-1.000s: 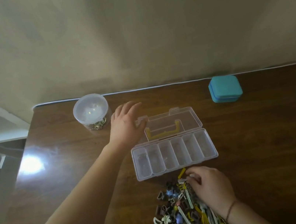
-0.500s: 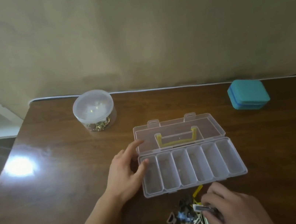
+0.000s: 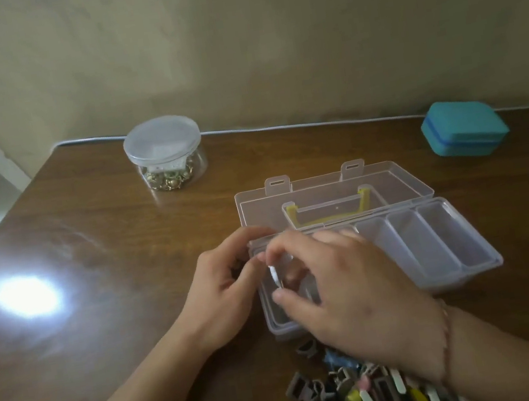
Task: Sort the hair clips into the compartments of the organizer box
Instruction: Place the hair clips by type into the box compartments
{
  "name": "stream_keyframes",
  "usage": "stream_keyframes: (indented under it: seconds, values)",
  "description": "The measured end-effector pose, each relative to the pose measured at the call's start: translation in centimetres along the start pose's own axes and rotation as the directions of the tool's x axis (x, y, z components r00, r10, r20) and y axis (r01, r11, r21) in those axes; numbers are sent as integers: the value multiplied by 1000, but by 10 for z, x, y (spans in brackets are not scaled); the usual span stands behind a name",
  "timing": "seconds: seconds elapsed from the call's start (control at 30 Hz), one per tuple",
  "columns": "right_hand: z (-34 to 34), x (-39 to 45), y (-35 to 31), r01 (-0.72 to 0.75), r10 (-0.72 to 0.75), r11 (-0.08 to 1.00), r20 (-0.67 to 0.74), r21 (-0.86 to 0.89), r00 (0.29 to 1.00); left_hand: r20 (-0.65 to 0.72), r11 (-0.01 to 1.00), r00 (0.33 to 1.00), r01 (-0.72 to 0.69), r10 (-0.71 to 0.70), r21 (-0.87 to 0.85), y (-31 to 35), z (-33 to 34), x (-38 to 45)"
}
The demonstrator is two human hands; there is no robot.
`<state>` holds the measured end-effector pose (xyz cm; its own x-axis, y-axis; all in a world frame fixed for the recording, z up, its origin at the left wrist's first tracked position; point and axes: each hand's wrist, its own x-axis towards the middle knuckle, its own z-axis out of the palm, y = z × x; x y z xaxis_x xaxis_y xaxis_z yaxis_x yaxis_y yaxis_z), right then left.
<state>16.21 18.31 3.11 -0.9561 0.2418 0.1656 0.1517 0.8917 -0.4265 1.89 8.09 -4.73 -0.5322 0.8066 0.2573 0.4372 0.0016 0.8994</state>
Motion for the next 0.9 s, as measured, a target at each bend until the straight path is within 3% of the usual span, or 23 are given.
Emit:
stream_keyframes:
  seconds: [0.17, 0.33, 0.37, 0.43, 0.53, 0.67, 0.8, 0.9]
  values:
    - [-3, -2, -5, 80, -81, 997, 49, 17, 996, -2, 998, 998, -68, 68, -3, -5, 0, -4]
    - [-46, -60, 2, 114, -100, 992, -218, 50, 971, -3, 999, 1000, -12, 12, -43, 4, 8, -9]
    - [-53, -77, 3, 87, -73, 994, -187, 67, 980, 6, 998, 1000, 3, -3, -58, 7, 10, -11]
    - [-51, -103, 4, -15, 13, 996, 20, 85, 1000, 31, 994, 999, 27, -23, -108, 14, 16, -16]
    - [-24, -117, 6, 14, 17, 989, 209, -146, 978, 36, 992, 999, 38, -34, -121, 18, 20, -16]
    - [-5, -116, 4, 14, 41, 974, 235, -225, 971, 5, 989, 999, 48, -48, -142, 16, 20, -16]
    - [-6, -116, 7, 101, -31, 962, 265, -252, 964, -26, 984, 997, 69, -75, -164, 16, 22, -16]
    - [-4, -117, 15, 118, -11, 915, 268, -386, 963, -56, 984, 995, 71, -81, -166, 15, 24, -15]
